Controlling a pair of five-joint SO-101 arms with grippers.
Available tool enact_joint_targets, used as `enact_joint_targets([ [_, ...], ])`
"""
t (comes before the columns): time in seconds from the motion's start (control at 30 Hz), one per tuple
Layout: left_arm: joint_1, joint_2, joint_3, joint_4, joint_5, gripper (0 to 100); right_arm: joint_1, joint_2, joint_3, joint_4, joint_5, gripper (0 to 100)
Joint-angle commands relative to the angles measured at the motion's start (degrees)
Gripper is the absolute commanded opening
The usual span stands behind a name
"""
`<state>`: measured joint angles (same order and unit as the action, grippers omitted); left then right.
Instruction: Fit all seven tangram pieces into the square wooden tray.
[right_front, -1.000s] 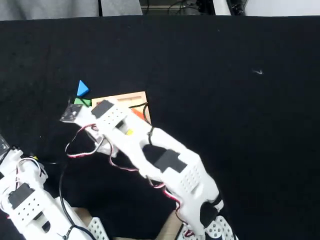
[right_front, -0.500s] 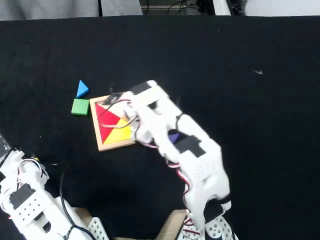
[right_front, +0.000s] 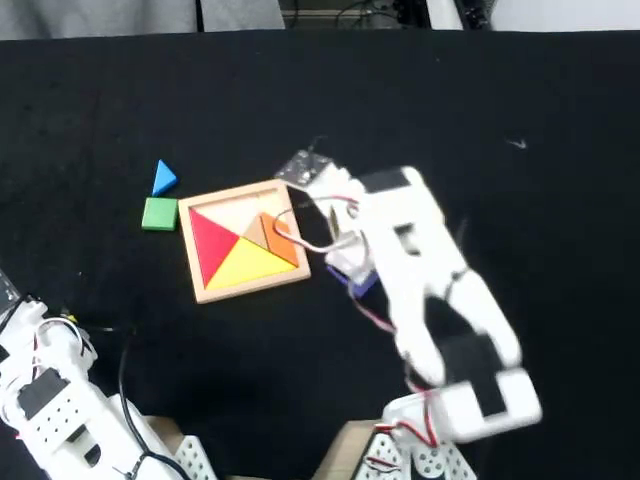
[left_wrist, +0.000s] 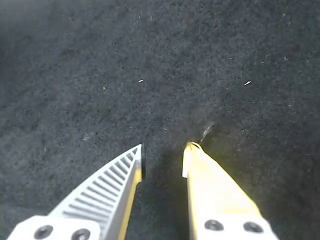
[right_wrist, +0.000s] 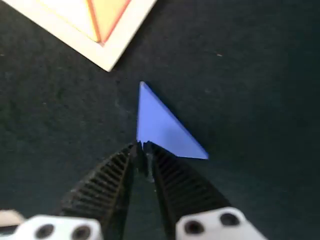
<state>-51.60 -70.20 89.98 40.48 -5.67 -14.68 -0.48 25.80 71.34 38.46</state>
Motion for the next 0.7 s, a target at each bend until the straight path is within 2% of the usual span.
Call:
enact_joint_targets([
  [0.0,1.2,-0.7,-0.5,-1.1,-0.3,15,1.9,-11.4,10.2,-5.9,8.3,4.1],
  [0.13,2.6,-0.7,-0.5,-1.1,-0.4,15,1.7,-13.1,15.0,-6.2,11.9,17.2],
  [0.53,3.3,-0.7,-0.4,-1.1,-0.4,15,-5.2,-6.2,12.7,-6.4,13.9,18.1],
  [0.67,3.3,-0.7,-0.4,-1.1,-0.4,15,-4.7,-2.9,10.2,-6.4,17.7,18.3],
])
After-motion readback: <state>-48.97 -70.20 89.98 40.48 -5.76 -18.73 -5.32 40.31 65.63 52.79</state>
